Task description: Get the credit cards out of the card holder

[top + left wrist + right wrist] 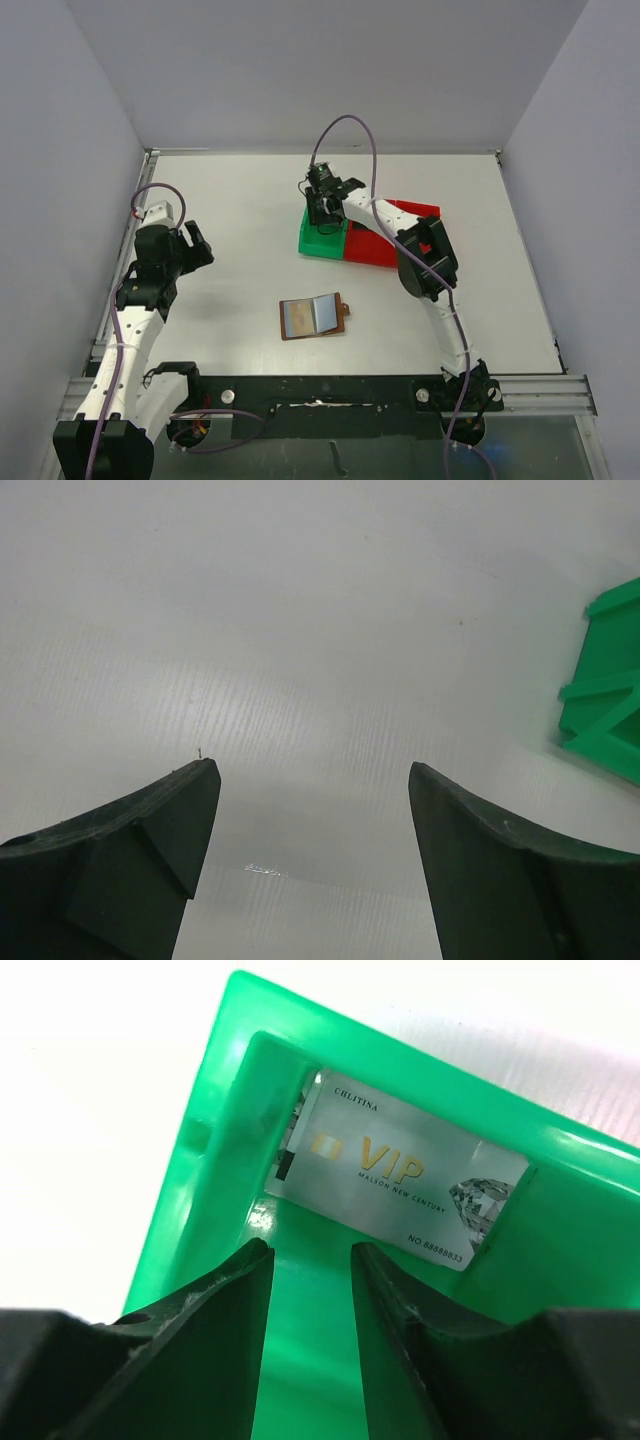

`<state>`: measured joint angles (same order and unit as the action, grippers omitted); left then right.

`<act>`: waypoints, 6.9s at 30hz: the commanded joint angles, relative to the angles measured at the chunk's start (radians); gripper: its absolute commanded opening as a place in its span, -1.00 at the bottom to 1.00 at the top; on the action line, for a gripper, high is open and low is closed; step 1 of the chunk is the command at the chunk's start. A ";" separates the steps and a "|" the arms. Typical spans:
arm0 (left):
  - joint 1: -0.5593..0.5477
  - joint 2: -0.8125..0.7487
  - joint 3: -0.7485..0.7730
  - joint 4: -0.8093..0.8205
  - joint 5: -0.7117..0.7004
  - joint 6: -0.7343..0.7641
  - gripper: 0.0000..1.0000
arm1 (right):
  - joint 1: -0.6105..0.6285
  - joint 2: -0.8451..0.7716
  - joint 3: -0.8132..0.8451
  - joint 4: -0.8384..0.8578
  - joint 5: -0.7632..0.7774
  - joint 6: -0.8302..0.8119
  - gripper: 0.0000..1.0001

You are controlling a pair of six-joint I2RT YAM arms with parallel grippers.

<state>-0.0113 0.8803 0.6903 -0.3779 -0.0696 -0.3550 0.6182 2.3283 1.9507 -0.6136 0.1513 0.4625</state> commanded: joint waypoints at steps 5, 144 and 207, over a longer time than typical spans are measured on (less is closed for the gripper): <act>0.007 -0.030 -0.001 0.053 0.013 -0.001 0.53 | 0.031 -0.136 -0.082 0.049 -0.017 -0.016 -0.29; -0.512 -0.244 -0.244 0.052 0.048 -0.487 0.36 | 0.486 -0.589 -0.910 0.319 0.186 0.419 0.47; -0.510 -0.372 -0.282 0.070 0.060 -0.549 0.22 | 0.462 -0.618 -1.079 0.530 0.075 0.397 0.12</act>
<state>-0.5224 0.4835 0.3626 -0.3424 -0.0475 -0.9203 1.1038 1.7397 0.9531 -0.1471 0.3088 0.8196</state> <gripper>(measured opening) 0.615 0.586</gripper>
